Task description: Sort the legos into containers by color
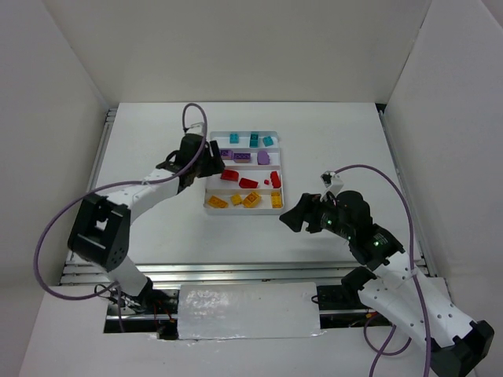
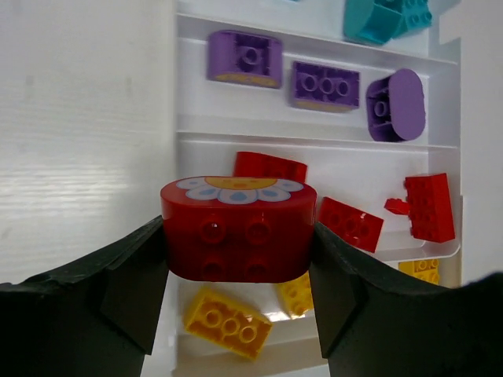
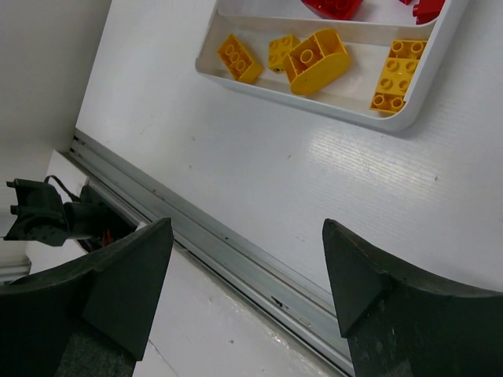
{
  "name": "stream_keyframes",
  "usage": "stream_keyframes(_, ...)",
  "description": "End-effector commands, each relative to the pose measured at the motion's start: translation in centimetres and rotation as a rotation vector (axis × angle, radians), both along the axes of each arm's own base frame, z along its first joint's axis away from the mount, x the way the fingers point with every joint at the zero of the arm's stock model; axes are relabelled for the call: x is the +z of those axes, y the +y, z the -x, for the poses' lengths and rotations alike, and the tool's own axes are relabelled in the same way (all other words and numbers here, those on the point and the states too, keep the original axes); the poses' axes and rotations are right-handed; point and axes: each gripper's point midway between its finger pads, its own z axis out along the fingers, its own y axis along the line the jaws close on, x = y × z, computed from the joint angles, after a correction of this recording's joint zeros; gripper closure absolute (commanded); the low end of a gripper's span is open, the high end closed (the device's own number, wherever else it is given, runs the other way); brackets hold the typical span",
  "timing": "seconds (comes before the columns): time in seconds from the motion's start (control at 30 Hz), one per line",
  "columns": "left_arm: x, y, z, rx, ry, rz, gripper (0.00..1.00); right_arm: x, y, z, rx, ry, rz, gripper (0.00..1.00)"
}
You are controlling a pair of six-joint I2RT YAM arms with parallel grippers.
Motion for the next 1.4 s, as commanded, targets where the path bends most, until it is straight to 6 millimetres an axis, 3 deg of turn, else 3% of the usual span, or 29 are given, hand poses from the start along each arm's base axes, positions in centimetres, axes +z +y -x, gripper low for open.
stream_keyframes(0.0, 0.9, -5.0, -1.3, -0.152, -0.025, -0.028, 1.00, 1.1, -0.3, -0.4, -0.021, -0.044, -0.010, 0.16)
stream_keyframes(0.07, 1.4, -7.7, -2.0, -0.178, -0.041, -0.041, 1.00, 0.9, -0.4, -0.4, -0.024, -0.041, -0.007, 0.16)
stream_keyframes(0.1, 0.5, -8.5, -2.1, -0.189, -0.021, -0.053, 1.00, 1.0, -0.4, -0.3, -0.023, -0.042, -0.008, 0.16)
stream_keyframes(0.13, 1.8, -10.2, -2.5, -0.212, -0.047, -0.039, 1.00, 1.0, -0.4, -0.4, -0.024, -0.042, -0.008, 0.16)
stream_keyframes(0.2, 1.0, -11.7, -2.8, -0.229, -0.034, -0.044, 0.97, 1.0, -0.4, -0.3, -0.023, -0.040, -0.008, 0.16)
stream_keyframes(0.23, 1.9, -13.0, -3.0, -0.247, -0.050, -0.037, 0.97, 1.1, -0.5, -0.2, -0.020, -0.043, -0.007, 0.16)
stream_keyframes(0.43, 0.1, -16.8, -3.5, -0.275, -0.014, -0.073, 0.90, 1.3, -1.1, 0.0, -0.042, -0.057, 0.003, 0.16)
stream_keyframes(0.5, -1.4, -17.1, -3.4, -0.272, 0.016, -0.096, 0.89, 1.4, -1.3, 0.0, -0.053, -0.066, 0.003, 0.16)
stream_keyframes(0.77, -3.6, -16.8, -3.2, -0.252, 0.065, -0.150, 0.77, 1.5, -1.4, -0.1, -0.055, -0.072, 0.001, 0.16)
stream_keyframes(0.87, -4.1, -16.7, -3.0, -0.263, 0.075, -0.162, 0.64, 1.5, -1.3, -0.1, -0.053, -0.073, 0.001, 0.16)
stream_keyframes(1.0, -4.5, -16.4, -2.9, -0.253, 0.085, -0.176, 0.35, 1.4, -1.3, -0.2, -0.052, -0.071, 0.003, 0.16)
stream_keyframes(1.2, -3.9, -15.9, -2.8, -0.236, 0.076, -0.181, 0.13, 1.4, -1.2, -0.2, -0.050, -0.065, 0.004, 0.16)
stream_keyframes(1.37, -2.8, -15.7, -2.9, -0.233, 0.052, -0.180, 0.00, 1.3, -1.2, -0.4, -0.052, -0.061, 0.008, 0.16)
